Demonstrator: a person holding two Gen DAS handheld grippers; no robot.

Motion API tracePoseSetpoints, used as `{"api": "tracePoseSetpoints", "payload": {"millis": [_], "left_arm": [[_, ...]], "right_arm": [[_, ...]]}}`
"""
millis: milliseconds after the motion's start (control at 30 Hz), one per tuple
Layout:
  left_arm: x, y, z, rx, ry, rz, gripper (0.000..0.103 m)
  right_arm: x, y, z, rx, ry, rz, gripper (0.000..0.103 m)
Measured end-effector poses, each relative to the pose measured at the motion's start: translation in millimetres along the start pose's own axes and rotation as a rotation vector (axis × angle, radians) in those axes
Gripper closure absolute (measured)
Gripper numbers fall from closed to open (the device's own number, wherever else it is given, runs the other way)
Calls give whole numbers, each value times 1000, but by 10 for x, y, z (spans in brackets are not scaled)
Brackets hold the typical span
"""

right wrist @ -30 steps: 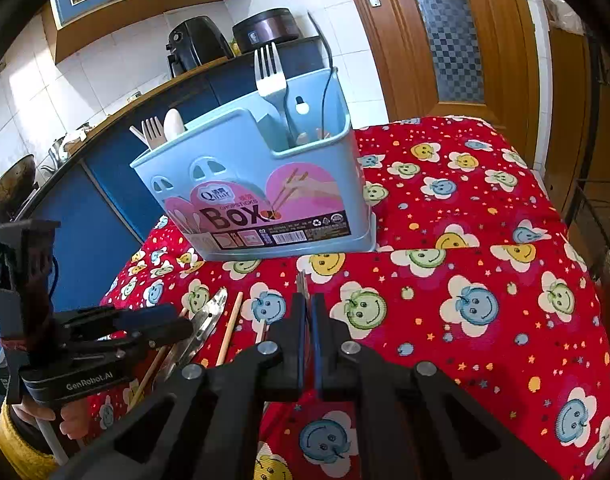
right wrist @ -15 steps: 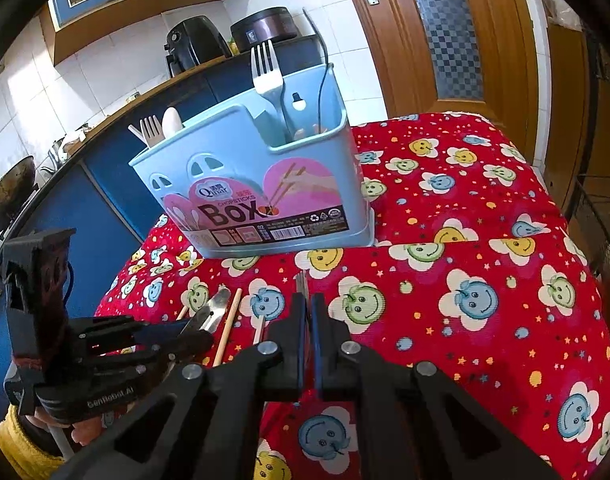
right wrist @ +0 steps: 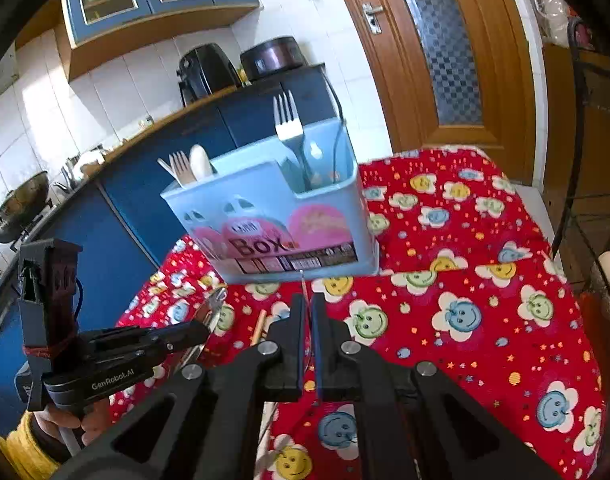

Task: Organize utensils
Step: 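Lift the knife with the left gripper while the right lifts the fork toward the holder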

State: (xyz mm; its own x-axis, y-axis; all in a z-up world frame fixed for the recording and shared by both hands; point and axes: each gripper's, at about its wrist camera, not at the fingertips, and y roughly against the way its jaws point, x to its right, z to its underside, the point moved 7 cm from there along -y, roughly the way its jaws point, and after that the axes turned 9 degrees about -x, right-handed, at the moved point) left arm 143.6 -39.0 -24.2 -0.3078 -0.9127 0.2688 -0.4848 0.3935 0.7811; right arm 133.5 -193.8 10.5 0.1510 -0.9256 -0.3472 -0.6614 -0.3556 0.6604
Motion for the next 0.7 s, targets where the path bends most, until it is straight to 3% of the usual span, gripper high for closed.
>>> {"api": "tracePoseSetpoints", "payload": {"millis": [267, 700], "left_arm": [[9, 479, -163, 174, 36, -3, 100], [55, 872, -620, 352, 68, 10, 100]], "right_arm": [[-206, 352, -140, 92, 50, 9, 98], [-370, 752, -556, 218, 138, 112, 98]]}}
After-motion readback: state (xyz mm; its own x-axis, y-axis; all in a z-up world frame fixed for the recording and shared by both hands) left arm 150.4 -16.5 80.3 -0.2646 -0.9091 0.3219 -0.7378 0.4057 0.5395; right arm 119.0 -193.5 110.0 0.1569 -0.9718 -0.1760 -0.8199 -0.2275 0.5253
